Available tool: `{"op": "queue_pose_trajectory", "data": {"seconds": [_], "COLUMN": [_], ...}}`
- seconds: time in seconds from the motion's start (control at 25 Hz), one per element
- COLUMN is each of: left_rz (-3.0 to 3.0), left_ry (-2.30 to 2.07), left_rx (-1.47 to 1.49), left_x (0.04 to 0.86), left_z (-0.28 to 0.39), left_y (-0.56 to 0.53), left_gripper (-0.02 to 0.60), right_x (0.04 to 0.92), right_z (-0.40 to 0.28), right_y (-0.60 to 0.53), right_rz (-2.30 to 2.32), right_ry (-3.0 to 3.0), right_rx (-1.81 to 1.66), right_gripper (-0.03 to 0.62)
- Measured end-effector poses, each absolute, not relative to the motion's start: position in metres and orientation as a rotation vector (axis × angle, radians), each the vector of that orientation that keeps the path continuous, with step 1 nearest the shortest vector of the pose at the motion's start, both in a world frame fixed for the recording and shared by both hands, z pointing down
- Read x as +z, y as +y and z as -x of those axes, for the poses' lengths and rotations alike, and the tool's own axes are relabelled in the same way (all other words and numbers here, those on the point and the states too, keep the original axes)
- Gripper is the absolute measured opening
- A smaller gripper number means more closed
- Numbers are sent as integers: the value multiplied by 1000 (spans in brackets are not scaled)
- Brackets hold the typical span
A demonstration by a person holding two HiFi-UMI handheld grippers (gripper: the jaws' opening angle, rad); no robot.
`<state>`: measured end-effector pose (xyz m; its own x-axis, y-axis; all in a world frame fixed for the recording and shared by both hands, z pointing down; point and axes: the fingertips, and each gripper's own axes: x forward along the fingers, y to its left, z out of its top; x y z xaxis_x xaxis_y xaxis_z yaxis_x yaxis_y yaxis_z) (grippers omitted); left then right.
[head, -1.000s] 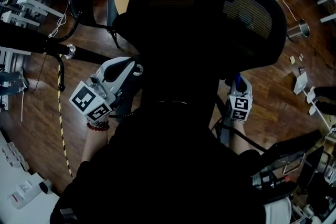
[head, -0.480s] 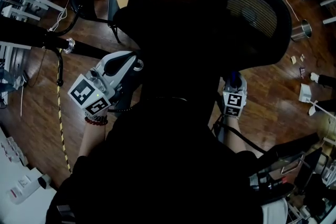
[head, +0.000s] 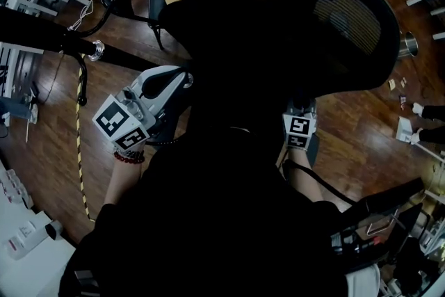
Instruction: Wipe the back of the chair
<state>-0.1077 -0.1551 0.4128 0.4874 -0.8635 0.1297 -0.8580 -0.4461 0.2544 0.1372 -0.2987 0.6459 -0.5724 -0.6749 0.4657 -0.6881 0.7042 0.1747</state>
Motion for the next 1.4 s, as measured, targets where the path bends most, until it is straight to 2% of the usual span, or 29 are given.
{"op": "queue_pose_trajectory", "data": {"seconds": [0.48, 0.84, 1.04, 1.4], "left_rz": [-2539, -2483, -2410, -2288], "left_ry": [-1465, -1529, -1601, -1705], "left_rx": [-72, -82, -96, -121], "left_x": [401, 406, 412, 422], "left_z": [118, 131, 148, 171], "left_y": [-131, -112, -90, -54], "left_gripper": [8, 8, 8, 8], "right_x": [648, 645, 645, 655], "right_z": [-93, 11, 30, 104], "right_y": [-283, -250, -242, -222], "right_rz": [-903, -606, -646, -491], "right_ry": [-2473, -2526, -2531, -2548], "right_rx": [14, -102, -54, -114], "right_gripper": [40, 40, 40, 40]}}
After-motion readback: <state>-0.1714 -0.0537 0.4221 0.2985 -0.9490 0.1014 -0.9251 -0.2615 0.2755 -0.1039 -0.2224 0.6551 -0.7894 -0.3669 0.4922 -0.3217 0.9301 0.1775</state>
